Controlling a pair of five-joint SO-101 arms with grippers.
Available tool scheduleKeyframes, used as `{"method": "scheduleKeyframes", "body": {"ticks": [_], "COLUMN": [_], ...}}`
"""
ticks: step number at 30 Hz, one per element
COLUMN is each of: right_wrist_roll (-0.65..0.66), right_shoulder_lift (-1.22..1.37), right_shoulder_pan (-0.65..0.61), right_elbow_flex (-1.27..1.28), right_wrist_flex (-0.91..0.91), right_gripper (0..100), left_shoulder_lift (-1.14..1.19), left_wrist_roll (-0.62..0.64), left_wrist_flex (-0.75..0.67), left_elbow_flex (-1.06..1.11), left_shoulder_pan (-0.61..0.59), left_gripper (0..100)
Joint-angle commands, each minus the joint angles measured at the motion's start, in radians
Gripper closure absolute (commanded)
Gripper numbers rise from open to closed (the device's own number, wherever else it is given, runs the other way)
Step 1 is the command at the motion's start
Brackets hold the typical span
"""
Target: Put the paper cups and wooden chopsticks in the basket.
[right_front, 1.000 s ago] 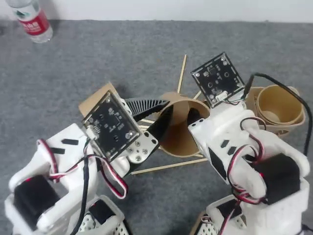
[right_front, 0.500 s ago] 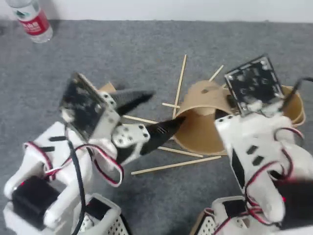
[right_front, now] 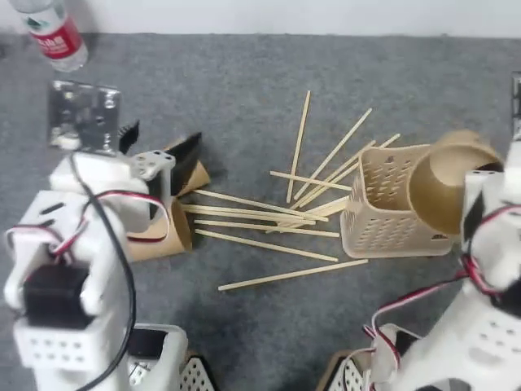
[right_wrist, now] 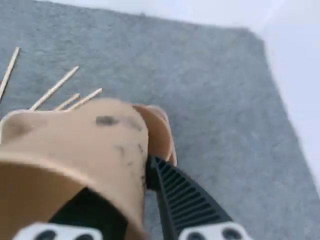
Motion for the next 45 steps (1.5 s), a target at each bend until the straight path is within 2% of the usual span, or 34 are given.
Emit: {"method": "scheduleKeyframes", "body": {"ticks": [1,6,13,20,27,29,33,35,45], "right_wrist_roll": [0.006,0.006,0.005,-0.029,-0.031,-0.041,-0.15,-0.157,-0.157], "right_shoulder_lift": [0.022,0.025,0.128,0.314,0.363,0.355,0.318,0.28,0.025], "right_shoulder_pan": [0.024,0.025,0.045,0.101,0.07,0.067,0.097,0.101,0.105], "right_elbow_flex": [-0.034,-0.029,-0.028,-0.029,-0.029,-0.029,-0.034,-0.035,-0.017], "right_wrist_flex": [0.03,0.027,0.038,0.035,0.038,0.038,0.03,0.027,-0.047], "right_gripper": [99.1,99.1,99.1,99.1,98.4,93.8,71.9,66.0,69.2], "left_shoulder_lift": [-0.006,-0.006,-0.006,-0.006,-0.006,-0.002,0.002,0.002,0.005], "left_wrist_roll": [0.009,0.009,0.009,-0.031,-0.029,-0.026,-0.026,-0.026,-0.032], "left_wrist_flex": [-0.087,-0.178,-0.327,-0.408,-0.473,-0.471,-0.47,-0.47,-0.473], "left_elbow_flex": [0.082,0.211,0.381,0.521,0.604,0.604,0.604,0.604,0.613], "left_shoulder_pan": [-0.012,-0.014,-0.143,-0.241,-0.262,-0.261,-0.261,-0.261,-0.261], "left_gripper": [73,73,73,73,73,73,73,73,73]}}
